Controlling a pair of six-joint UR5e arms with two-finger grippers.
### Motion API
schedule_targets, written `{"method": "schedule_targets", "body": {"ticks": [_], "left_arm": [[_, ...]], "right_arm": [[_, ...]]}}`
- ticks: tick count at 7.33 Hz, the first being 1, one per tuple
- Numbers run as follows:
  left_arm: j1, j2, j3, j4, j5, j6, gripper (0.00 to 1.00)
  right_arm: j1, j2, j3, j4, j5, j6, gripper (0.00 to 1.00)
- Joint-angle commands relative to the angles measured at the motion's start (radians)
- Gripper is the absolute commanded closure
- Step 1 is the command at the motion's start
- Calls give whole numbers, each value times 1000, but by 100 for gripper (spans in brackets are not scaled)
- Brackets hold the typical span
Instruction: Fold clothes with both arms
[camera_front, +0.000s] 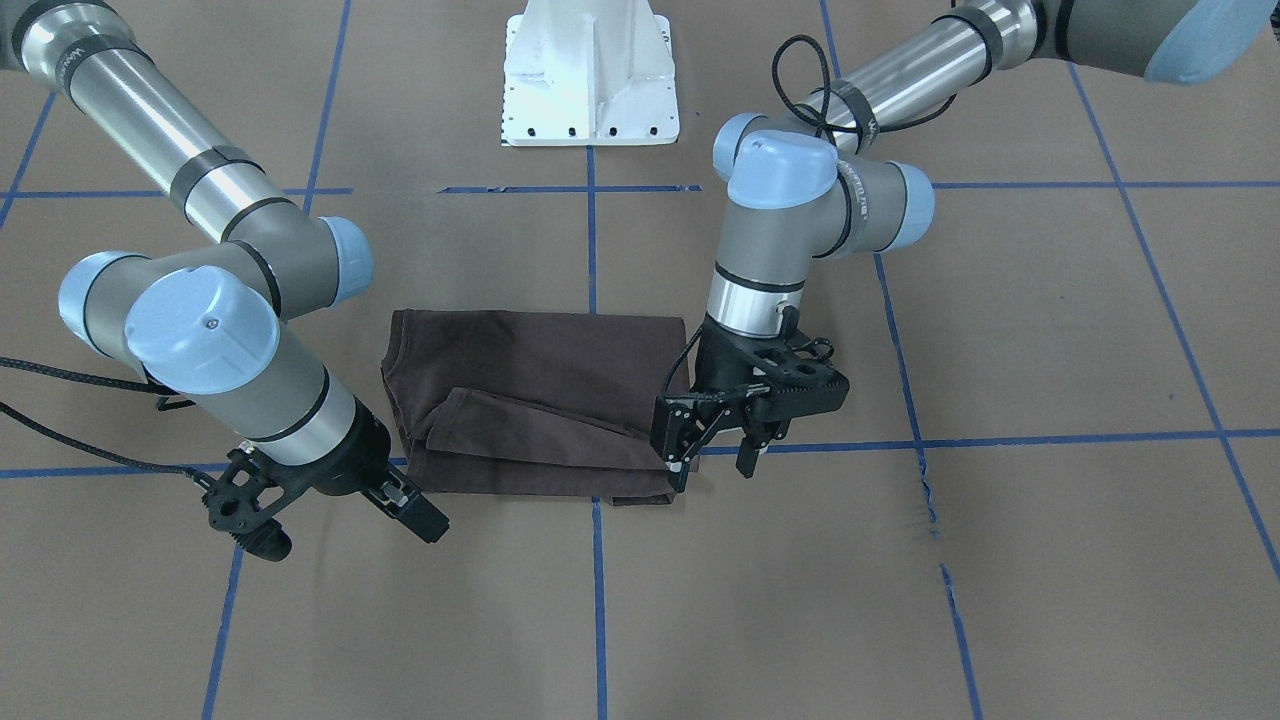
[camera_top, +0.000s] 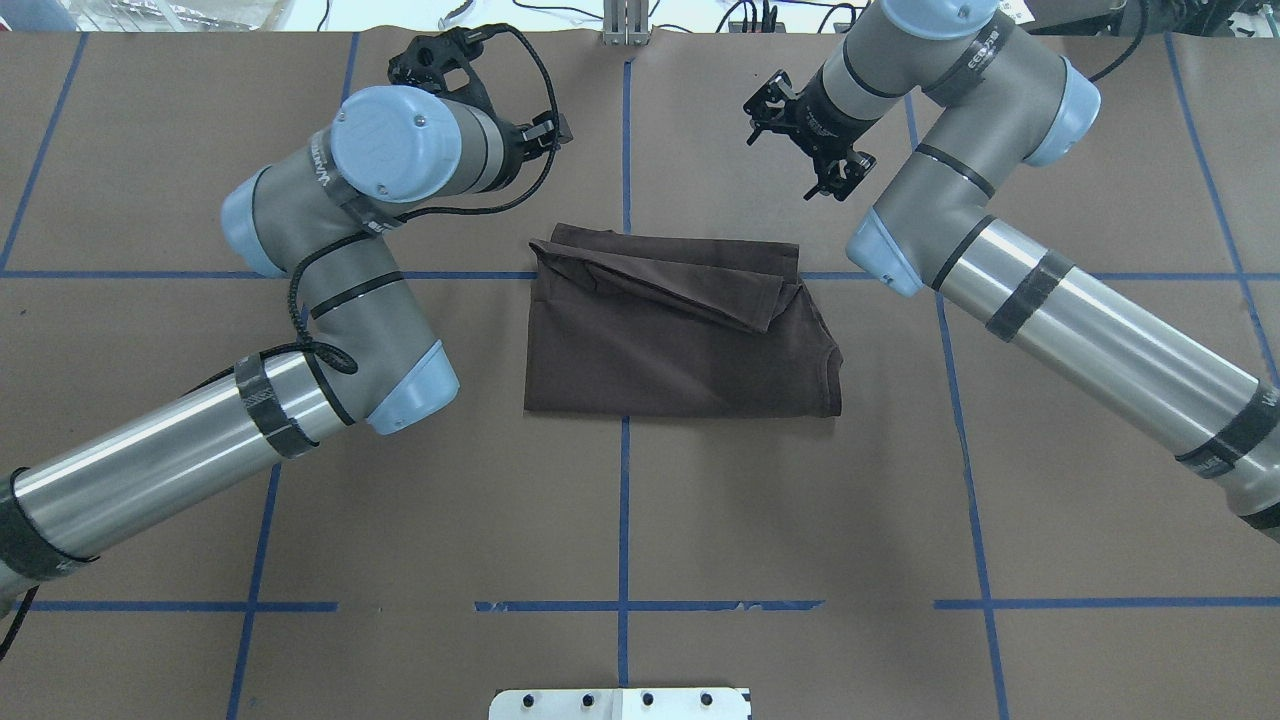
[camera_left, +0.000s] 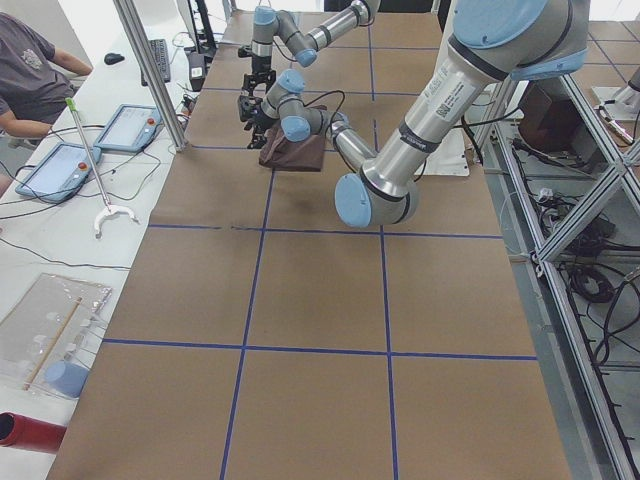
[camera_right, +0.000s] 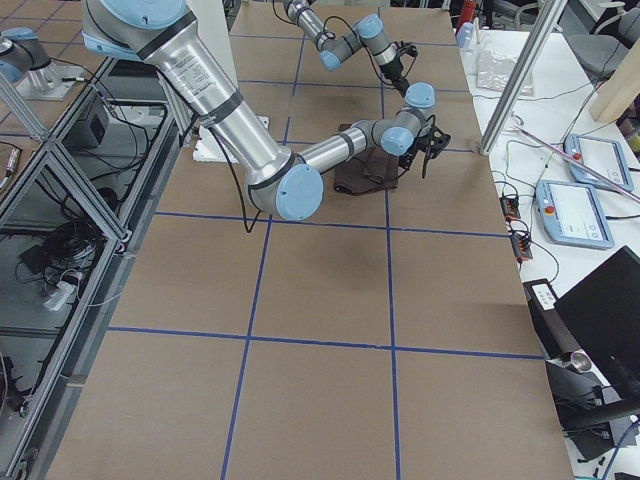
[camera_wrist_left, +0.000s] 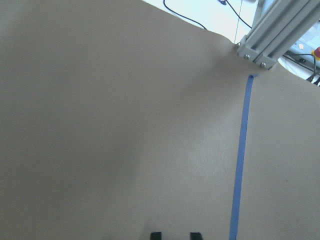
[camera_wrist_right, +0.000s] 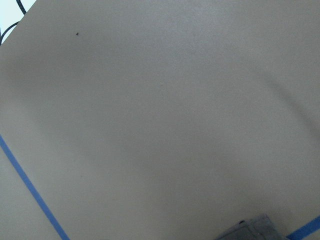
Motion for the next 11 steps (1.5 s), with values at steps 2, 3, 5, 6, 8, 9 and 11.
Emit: {"method": "schedule_targets", "body": {"ticks": [2, 3, 5, 6, 8, 9, 11], "left_arm": [[14, 56, -94, 9, -40, -69, 23], [14, 94, -136, 4, -51, -70, 64], [14, 125, -170, -2, -112, -61, 100], [14, 128, -172, -4, -112, -62, 100], [12, 128, -169, -5, -112, -65, 100], [14, 128, -164, -7, -111, -65, 100], [14, 128, -161, -17, -111, -65, 100]], "right_arm": [[-76, -93, 202, -2, 4, 16, 100], [-139, -84, 202, -2, -34, 19, 100], [-237, -52, 181, -7, -162, 20, 100], [-242, -32, 149, -11, -181, 17, 100], [-261, -31, 133, -13, -194, 9, 100], [-271, -32, 115, -13, -209, 5, 100], [-262, -31, 90, -11, -227, -29, 100]]}}
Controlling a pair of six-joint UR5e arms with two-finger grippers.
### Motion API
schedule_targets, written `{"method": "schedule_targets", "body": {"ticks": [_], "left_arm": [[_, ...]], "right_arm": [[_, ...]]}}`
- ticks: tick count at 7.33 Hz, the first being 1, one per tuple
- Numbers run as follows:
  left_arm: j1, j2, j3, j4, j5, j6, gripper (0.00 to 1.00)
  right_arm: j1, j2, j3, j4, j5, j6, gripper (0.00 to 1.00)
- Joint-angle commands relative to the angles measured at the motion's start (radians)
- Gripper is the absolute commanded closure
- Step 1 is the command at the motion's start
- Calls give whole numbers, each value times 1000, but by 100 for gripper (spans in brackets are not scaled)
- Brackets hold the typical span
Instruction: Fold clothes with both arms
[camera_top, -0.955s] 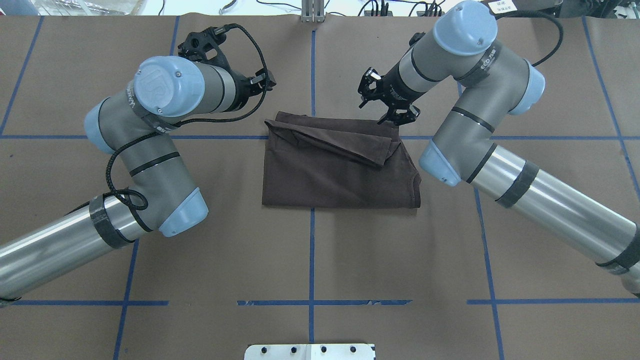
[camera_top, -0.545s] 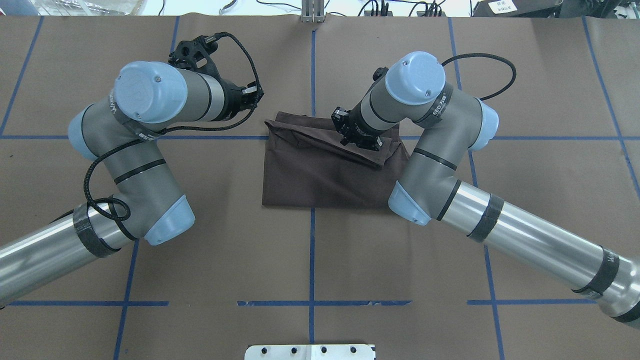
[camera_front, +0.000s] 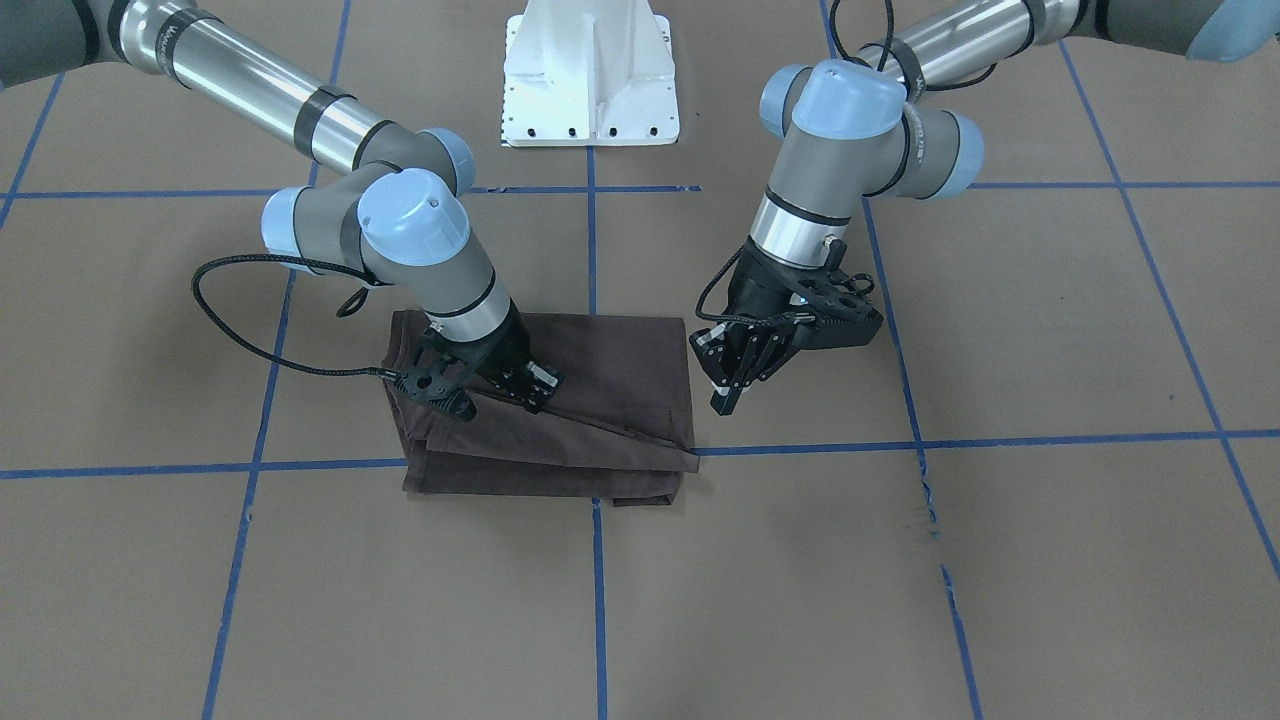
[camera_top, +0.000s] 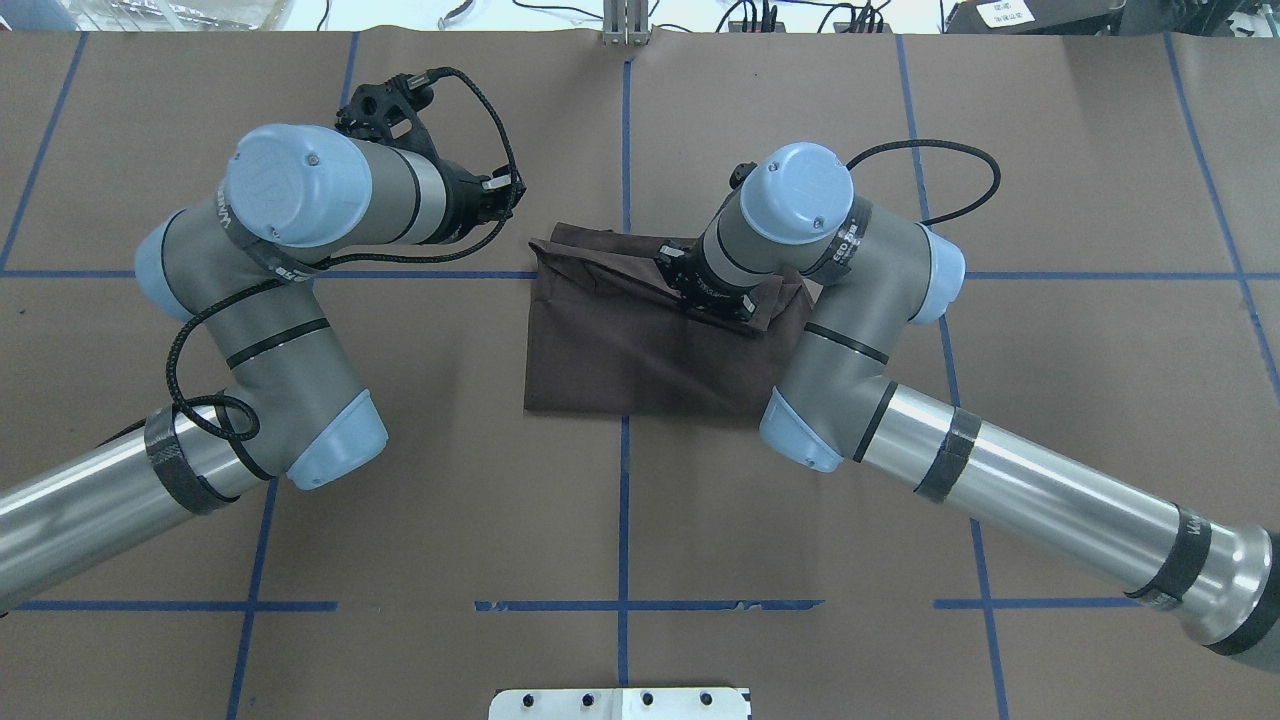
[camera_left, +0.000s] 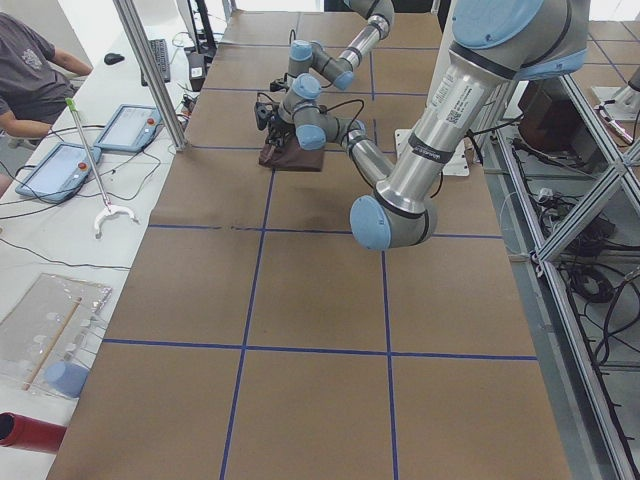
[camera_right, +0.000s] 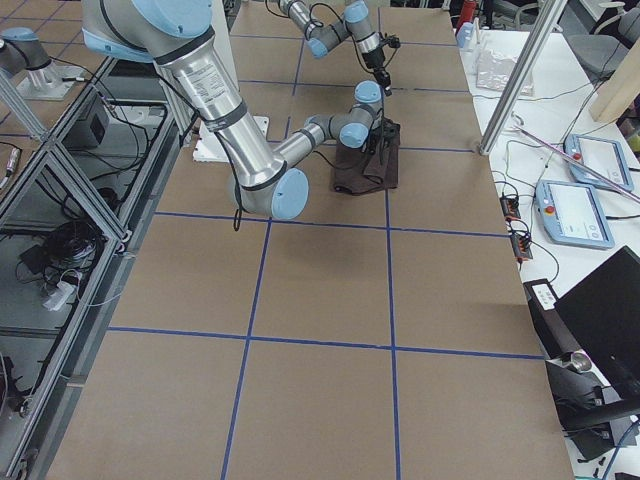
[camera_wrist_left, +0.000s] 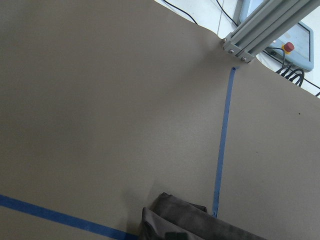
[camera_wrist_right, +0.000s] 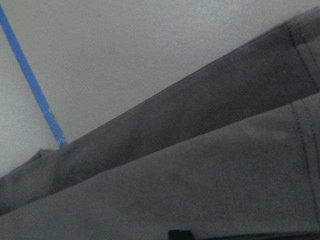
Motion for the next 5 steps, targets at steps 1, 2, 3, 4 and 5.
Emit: {"method": "schedule_targets", "body": {"ticks": [1, 2, 3, 4, 5], "left_arm": [[0, -1, 2, -7, 0, 0, 100], [0, -1, 1, -7, -1, 0, 100], [0, -1, 2, -7, -1, 0, 100], [0, -1, 2, -7, -1, -3, 100], [0, -1, 1, -7, -1, -3, 100]], "right_arm": [[41, 5, -55, 4, -12, -64, 100], [67, 9, -83, 6, -12, -104, 100], [110, 28, -112, 6, -3, -132, 100], [114, 46, -106, 3, 24, -127, 100], [92, 57, -89, 1, 29, -71, 100]]}}
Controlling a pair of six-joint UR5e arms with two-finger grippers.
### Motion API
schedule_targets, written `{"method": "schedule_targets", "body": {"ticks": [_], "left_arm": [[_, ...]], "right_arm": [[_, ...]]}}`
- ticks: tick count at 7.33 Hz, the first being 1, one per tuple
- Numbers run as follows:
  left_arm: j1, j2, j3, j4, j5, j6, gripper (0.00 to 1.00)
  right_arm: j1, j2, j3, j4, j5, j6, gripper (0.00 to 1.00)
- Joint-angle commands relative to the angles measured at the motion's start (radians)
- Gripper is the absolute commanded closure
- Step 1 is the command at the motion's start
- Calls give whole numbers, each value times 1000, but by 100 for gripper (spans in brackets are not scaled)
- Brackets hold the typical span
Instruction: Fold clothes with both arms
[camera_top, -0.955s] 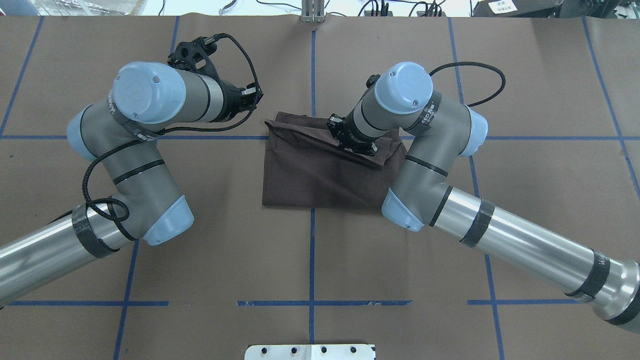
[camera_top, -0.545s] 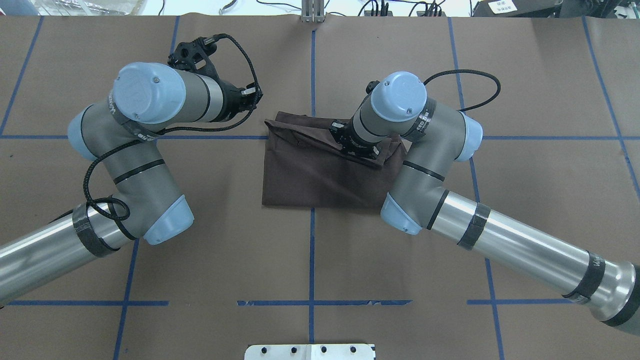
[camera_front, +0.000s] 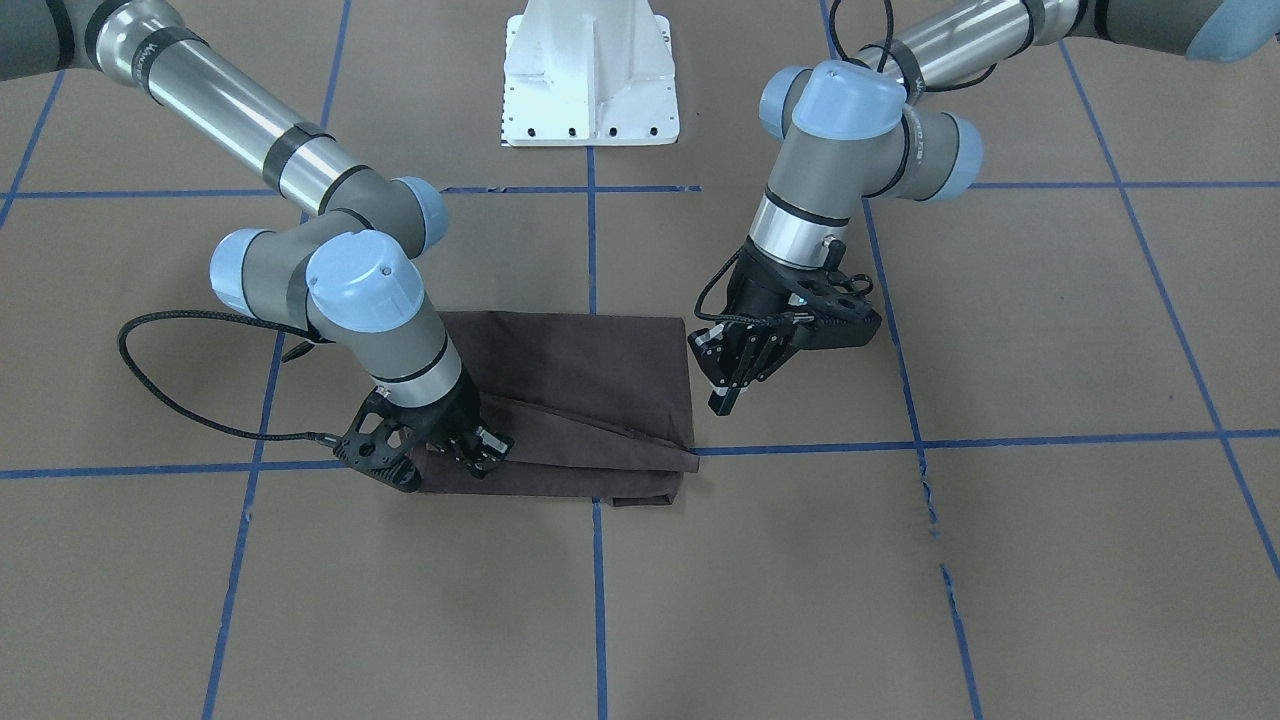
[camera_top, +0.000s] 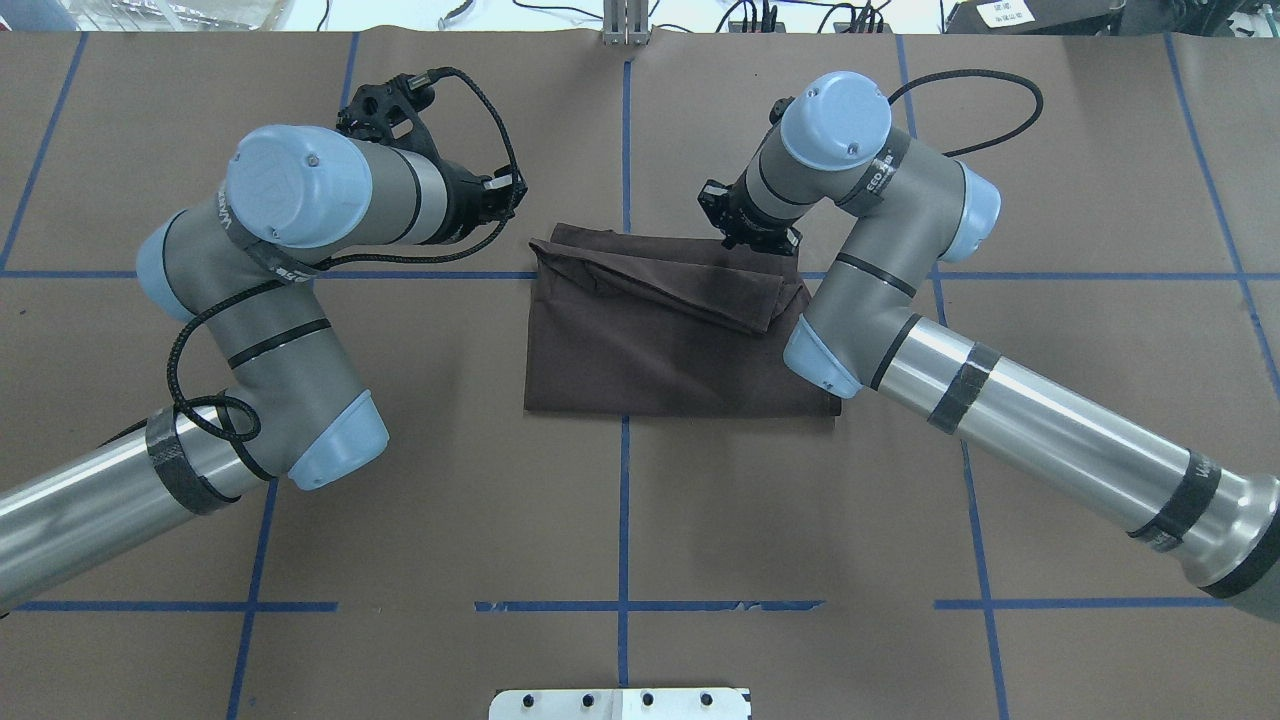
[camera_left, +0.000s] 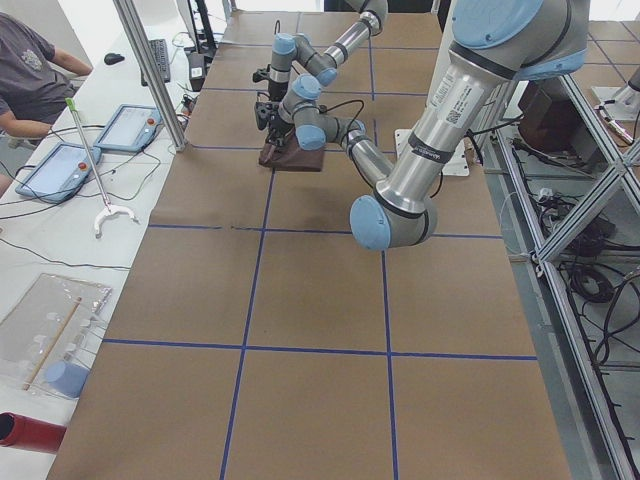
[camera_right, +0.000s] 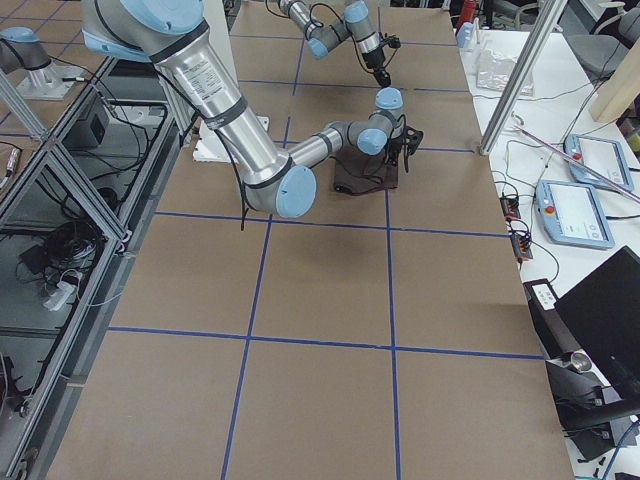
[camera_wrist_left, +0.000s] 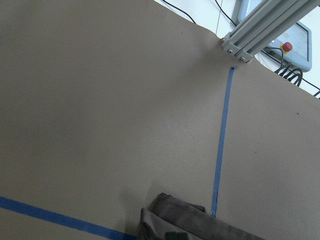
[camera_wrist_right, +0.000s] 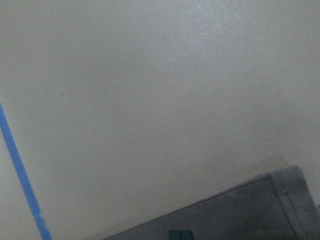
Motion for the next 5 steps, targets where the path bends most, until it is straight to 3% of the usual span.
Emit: {"method": "schedule_targets", "body": {"ticks": [1, 2, 5], "left_arm": [[0, 0, -3, 0, 0, -3, 100], [0, 2, -3, 1, 0, -4, 100], [0, 2, -4, 1, 0, -9, 100]], "right_arm": [[-68, 6, 57, -2, 12, 74, 100], [-101, -19, 117, -4, 12, 135, 100], [-164, -16, 111, -5, -29, 152, 100]]}}
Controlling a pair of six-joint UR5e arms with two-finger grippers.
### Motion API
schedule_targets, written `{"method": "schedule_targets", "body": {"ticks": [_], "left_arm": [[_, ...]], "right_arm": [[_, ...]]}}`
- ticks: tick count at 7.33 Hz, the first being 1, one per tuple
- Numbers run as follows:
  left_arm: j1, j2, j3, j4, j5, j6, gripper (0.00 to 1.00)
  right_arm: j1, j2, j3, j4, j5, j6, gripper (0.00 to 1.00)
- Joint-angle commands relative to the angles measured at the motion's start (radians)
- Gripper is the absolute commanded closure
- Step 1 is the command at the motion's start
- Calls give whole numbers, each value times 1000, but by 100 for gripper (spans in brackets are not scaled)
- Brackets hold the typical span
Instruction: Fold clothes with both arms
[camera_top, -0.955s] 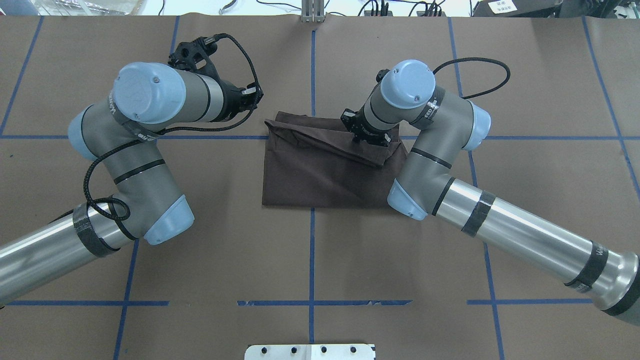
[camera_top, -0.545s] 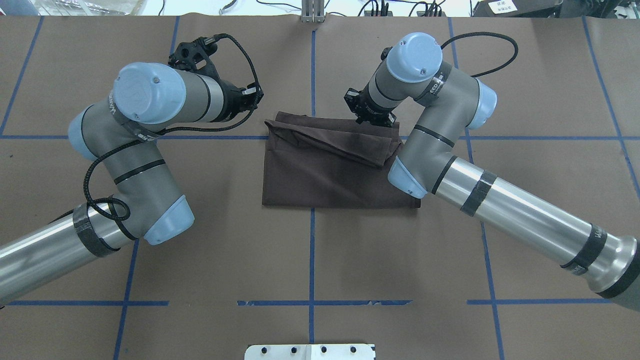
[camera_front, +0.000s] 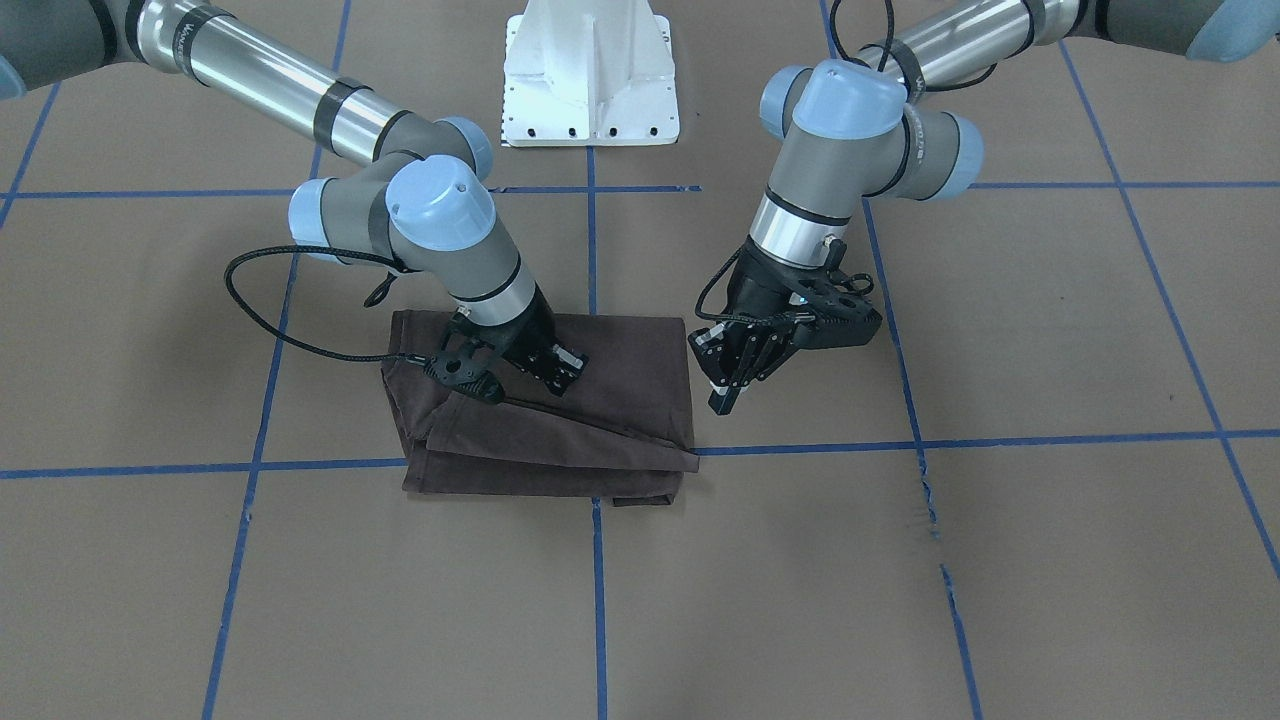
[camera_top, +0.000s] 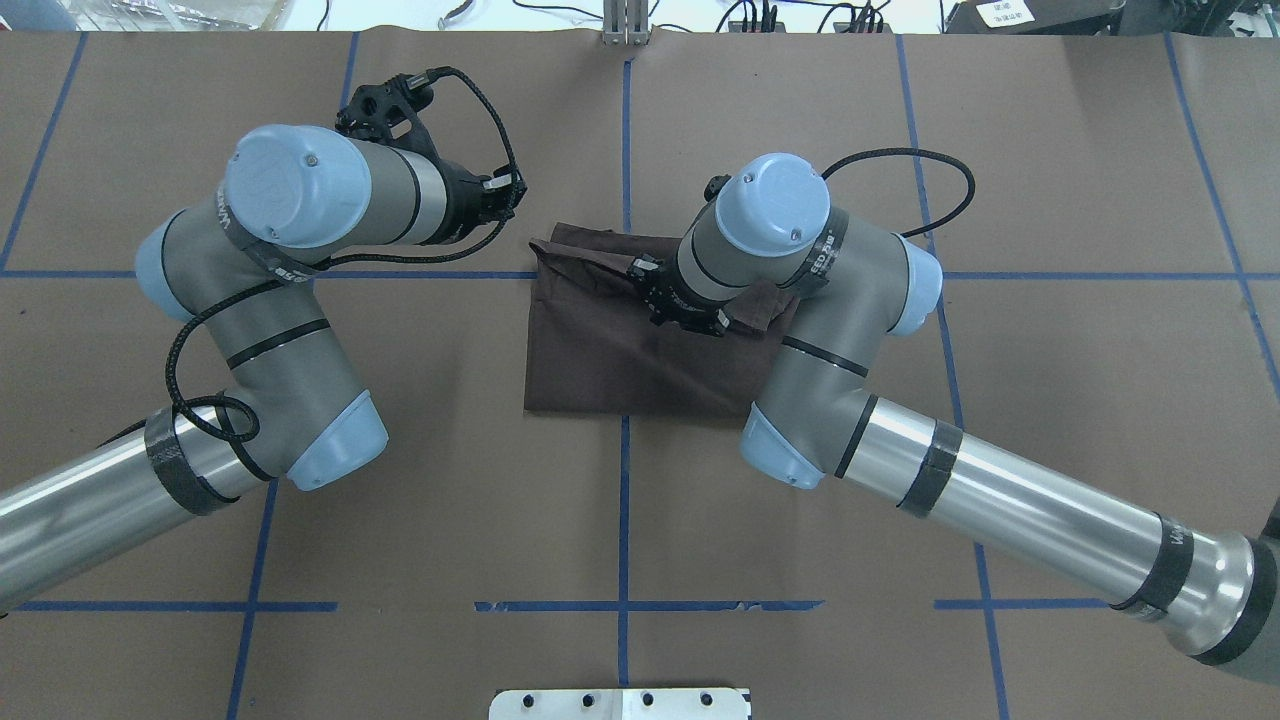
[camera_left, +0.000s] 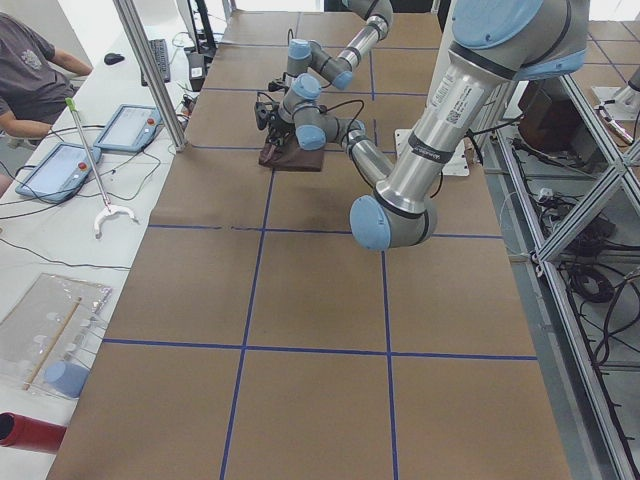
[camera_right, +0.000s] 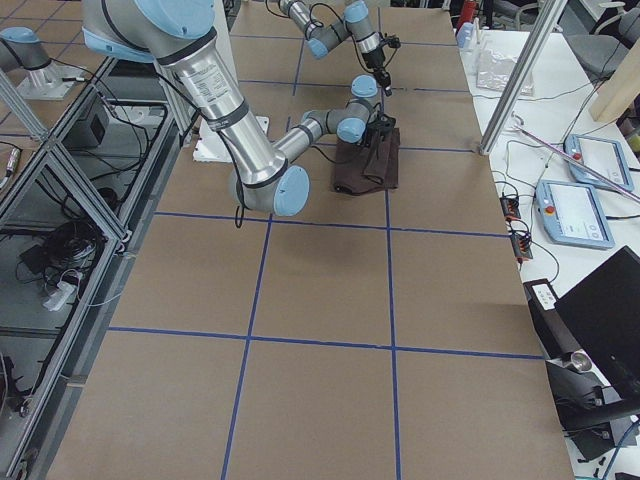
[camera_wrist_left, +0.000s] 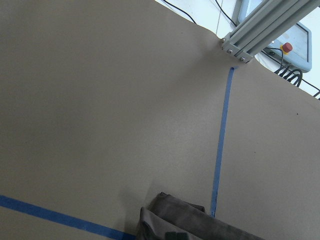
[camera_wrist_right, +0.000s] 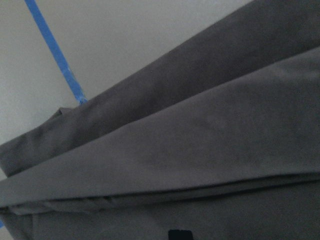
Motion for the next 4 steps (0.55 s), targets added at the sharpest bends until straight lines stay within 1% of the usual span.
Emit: {"method": "schedule_targets", "body": {"ticks": [1, 4], "left_arm": [[0, -1, -3, 0, -1, -3, 100], [0, 0, -4, -1, -1, -3, 100]], "right_arm": [[-23, 1, -9, -1, -33, 2, 100], [4, 18, -68, 3, -73, -19, 100]]}}
